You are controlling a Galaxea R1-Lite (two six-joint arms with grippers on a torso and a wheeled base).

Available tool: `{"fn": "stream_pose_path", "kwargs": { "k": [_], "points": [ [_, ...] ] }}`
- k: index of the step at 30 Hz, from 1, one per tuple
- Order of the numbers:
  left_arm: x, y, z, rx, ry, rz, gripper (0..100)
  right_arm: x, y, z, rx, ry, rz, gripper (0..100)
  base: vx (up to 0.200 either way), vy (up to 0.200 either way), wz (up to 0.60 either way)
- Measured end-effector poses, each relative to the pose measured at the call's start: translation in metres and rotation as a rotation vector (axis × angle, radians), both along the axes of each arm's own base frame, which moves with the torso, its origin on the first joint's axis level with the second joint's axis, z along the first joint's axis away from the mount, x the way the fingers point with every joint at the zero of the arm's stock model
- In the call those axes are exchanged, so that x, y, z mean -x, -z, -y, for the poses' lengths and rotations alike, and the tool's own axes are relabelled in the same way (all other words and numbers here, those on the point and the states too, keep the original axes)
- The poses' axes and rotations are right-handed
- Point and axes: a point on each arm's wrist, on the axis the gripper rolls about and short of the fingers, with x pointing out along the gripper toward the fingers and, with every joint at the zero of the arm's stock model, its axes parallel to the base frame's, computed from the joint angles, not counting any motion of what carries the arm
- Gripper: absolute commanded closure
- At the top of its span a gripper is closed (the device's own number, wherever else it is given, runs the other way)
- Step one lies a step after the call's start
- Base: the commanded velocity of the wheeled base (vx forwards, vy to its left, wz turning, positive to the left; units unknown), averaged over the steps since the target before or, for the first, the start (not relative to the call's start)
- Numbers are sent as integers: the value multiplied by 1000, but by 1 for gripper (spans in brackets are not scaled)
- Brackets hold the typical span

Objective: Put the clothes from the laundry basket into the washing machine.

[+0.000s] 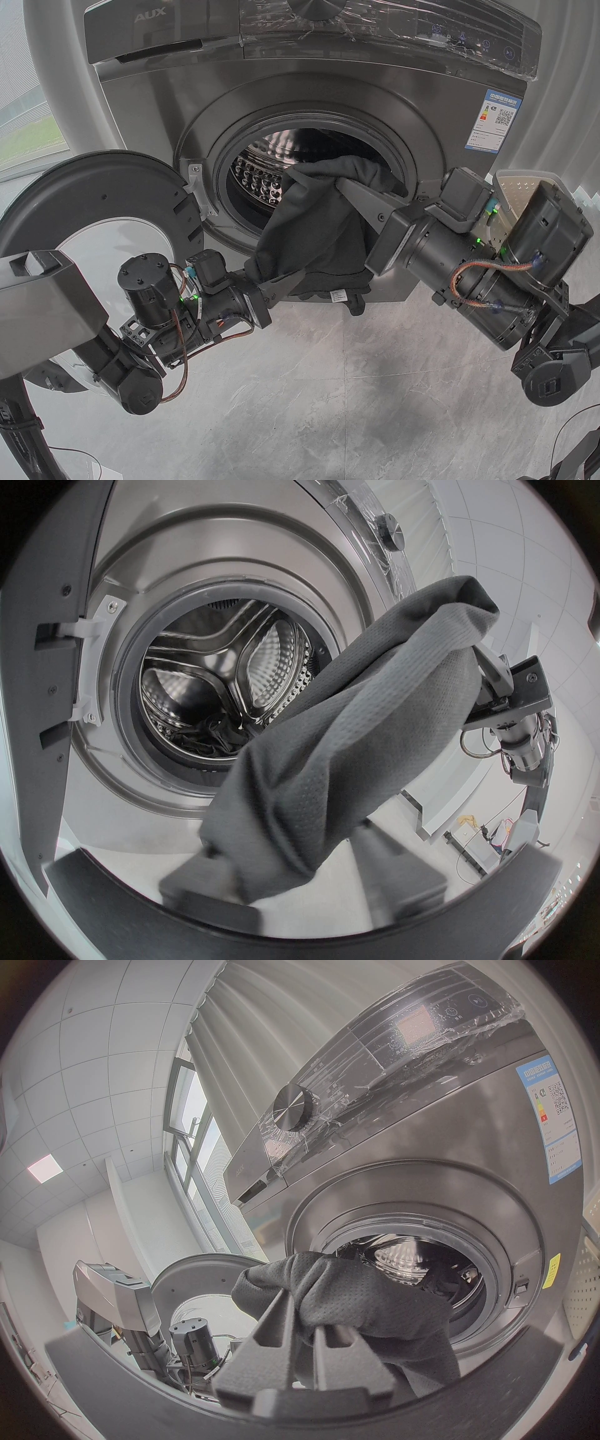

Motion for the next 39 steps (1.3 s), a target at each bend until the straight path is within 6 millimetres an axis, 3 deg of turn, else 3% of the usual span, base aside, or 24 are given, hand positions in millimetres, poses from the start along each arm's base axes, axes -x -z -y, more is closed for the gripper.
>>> {"fn": "stream_pose_path", "kwargs": {
  "k": [10, 14, 22, 29, 30, 39],
  "points": [
    [15, -6, 3, 27, -4, 15, 100, 0, 4, 2, 10, 5, -9, 100, 0, 0, 0],
    [31, -16, 6, 38, 26, 26, 100, -1, 7, 4, 18, 13, -17, 100, 0, 0, 0],
    [87, -38, 5, 50, 126, 64, 100, -3, 16, 6, 40, 27, -41, 100, 0, 0, 0],
    [103, -58, -8, 82, 122, 137, 100, -2, 33, 7, 84, 26, -84, 100, 0, 0, 0],
    [104, -60, -9, 87, 121, 143, 100, -2, 35, 7, 89, 24, -88, 0, 0, 0, 0],
    [94, -74, -15, 126, 49, 186, 100, 3, 57, 10, 152, 22, -149, 0, 0, 0, 0]
  ]
}}
